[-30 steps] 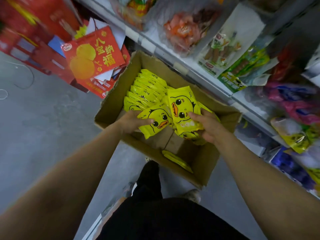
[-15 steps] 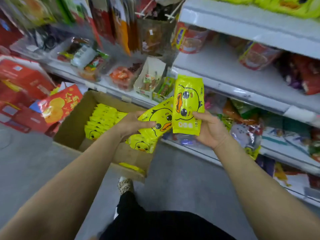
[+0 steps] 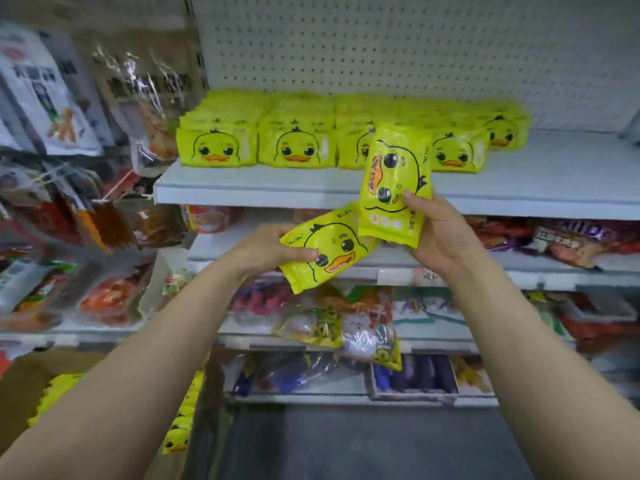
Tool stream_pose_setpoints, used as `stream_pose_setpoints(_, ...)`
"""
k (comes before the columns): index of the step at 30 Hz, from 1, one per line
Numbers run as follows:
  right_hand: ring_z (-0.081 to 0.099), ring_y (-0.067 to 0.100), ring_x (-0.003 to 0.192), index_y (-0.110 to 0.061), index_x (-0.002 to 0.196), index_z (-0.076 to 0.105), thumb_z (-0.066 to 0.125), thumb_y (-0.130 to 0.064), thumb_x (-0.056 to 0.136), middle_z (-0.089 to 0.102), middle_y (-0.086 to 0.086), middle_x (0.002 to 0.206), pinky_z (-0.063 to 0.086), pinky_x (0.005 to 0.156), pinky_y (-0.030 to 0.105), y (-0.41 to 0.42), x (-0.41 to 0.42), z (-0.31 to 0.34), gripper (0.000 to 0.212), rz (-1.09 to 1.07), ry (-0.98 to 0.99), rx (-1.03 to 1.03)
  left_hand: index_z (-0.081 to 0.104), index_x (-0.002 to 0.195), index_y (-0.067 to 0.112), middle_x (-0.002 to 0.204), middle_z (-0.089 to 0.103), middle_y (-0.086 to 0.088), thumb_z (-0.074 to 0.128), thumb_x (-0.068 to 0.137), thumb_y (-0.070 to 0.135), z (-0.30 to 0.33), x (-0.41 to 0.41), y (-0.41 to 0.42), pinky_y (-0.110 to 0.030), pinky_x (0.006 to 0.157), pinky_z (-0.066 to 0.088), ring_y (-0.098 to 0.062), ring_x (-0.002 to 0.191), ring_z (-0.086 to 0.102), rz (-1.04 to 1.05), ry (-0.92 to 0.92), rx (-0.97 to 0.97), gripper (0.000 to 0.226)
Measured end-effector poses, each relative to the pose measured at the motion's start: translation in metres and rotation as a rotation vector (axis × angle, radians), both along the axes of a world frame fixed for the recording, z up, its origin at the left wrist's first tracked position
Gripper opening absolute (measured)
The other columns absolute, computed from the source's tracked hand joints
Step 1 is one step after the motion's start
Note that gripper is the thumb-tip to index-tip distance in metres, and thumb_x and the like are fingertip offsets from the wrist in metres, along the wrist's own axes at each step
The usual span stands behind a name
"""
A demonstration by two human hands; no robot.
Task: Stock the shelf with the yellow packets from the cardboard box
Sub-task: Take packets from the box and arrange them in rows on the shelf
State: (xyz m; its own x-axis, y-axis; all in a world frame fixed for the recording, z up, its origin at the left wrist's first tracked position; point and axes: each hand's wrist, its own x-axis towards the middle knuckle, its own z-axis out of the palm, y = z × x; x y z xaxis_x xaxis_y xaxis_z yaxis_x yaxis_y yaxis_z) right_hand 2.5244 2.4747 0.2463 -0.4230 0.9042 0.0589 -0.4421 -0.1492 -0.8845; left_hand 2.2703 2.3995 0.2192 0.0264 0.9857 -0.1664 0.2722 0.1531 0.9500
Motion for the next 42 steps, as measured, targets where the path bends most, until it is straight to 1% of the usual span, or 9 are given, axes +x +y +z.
stream_pose_setpoints(5, 0.069, 0.029, 0.101, -0.006, 0.144, 0.045, 0.062, -0.025, 0.088, 0.055, 0.02, 0.138, 0.058, 0.068, 0.037, 0.048, 0.037, 0.028, 0.061, -0.173, 0.033, 0.002, 0.073, 0.099, 0.018, 0.098, 0.075, -0.012, 0.083, 0.073, 0.013, 0.034, 0.038, 0.067, -0.046, 0.087, 0.055, -0.03, 0.091, 0.071, -0.096, 0.014, 0.064, 0.028)
stream_pose_setpoints(8, 0.065, 0.032, 0.112, -0.005, 0.141, 0.049, 0.065, -0.022, 0.083, 0.06, 0.018, 0.133, 0.059, 0.074, 0.04, 0.074, 0.056, 0.041, 0.062, -0.271, 0.025, 0.009, 0.074, 0.092, 0.021, 0.092, 0.076, -0.003, 0.087, 0.067, 0.02, 0.047, 0.056, 0.106, -0.035, 0.075, 0.05, -0.023, 0.082, 0.072, -0.143, 0.04, 0.109, 0.028)
stream_pose_setpoints(14, 0.068, 0.031, 0.108, -0.005, 0.137, 0.053, 0.064, -0.015, 0.087, 0.065, 0.018, 0.126, 0.059, 0.074, 0.041, 0.121, 0.105, 0.056, 0.052, -0.406, -0.047, 0.067, 0.062, 0.127, 0.016, 0.128, 0.06, 0.008, 0.089, 0.064, 0.028, 0.068, 0.09, 0.171, -0.03, 0.102, 0.043, -0.01, 0.119, 0.056, -0.214, 0.086, 0.207, 0.07)
stream_pose_setpoints(19, 0.071, 0.03, 0.1, -0.006, 0.129, 0.058, 0.064, -0.009, 0.091, 0.07, 0.016, 0.116, 0.06, 0.071, 0.041, 0.161, 0.148, 0.063, 0.038, -0.481, -0.185, 0.073, 0.06, 0.126, 0.019, 0.125, 0.059, 0.007, 0.083, 0.074, 0.022, 0.074, 0.12, 0.207, -0.009, 0.082, 0.039, -0.008, 0.119, 0.05, -0.254, 0.178, 0.243, 0.057)
stream_pose_setpoints(25, 0.073, 0.026, 0.087, -0.013, 0.115, 0.064, 0.071, -0.004, 0.085, 0.075, 0.009, 0.104, 0.061, 0.067, 0.04, 0.229, 0.212, 0.068, 0.032, -0.527, -0.405, 0.106, 0.046, 0.142, 0.015, 0.153, 0.037, -0.001, 0.084, 0.072, 0.03, 0.079, 0.158, 0.248, -0.023, 0.1, 0.026, -0.015, 0.141, 0.031, -0.234, 0.258, 0.263, 0.081)
stream_pose_setpoints(28, 0.072, 0.029, 0.092, -0.013, 0.115, 0.065, 0.077, -0.007, 0.08, 0.074, 0.01, 0.108, 0.059, 0.082, 0.045, 0.268, 0.243, 0.066, 0.037, -0.486, -0.659, 0.144, 0.047, 0.141, 0.016, 0.153, 0.037, 0.0, 0.084, 0.07, 0.029, 0.079, 0.178, 0.265, -0.023, 0.103, 0.024, -0.014, 0.142, 0.03, -0.206, 0.28, 0.247, 0.082)
stream_pose_setpoints(33, 0.073, 0.021, 0.084, -0.015, 0.103, 0.07, 0.08, -0.006, 0.077, 0.075, 0.006, 0.1, 0.059, 0.076, 0.033, 0.325, 0.281, 0.067, 0.029, -0.231, -1.017, 0.217, 0.049, 0.139, 0.018, 0.151, 0.039, 0.003, 0.086, 0.069, 0.032, 0.083, 0.218, 0.291, -0.022, 0.102, 0.026, -0.012, 0.14, 0.032, -0.18, 0.327, 0.236, 0.081)
stream_pose_setpoints(37, 0.064, 0.015, 0.108, -0.021, 0.119, 0.065, 0.089, -0.027, 0.068, 0.067, -0.008, 0.117, 0.05, 0.099, 0.034, 0.375, 0.289, 0.072, 0.056, -0.017, -1.299, 0.354, 0.049, 0.139, 0.02, 0.15, 0.04, 0.006, 0.086, 0.067, 0.033, 0.084, 0.245, 0.304, -0.022, 0.102, 0.027, -0.009, 0.139, 0.033, -0.123, 0.328, 0.23, 0.082)
stream_pose_setpoints(42, 0.065, 0.009, 0.09, -0.033, 0.09, 0.069, 0.086, -0.024, 0.072, 0.07, -0.016, 0.089, 0.05, 0.08, 0.025, 0.414, 0.273, 0.083, 0.027, 0.132, -1.391, 0.626, 0.048, 0.14, 0.019, 0.15, 0.041, 0.006, 0.087, 0.066, 0.034, 0.083, 0.266, 0.312, -0.024, 0.101, 0.03, -0.01, 0.139, 0.034, -0.034, 0.327, 0.218, 0.085)
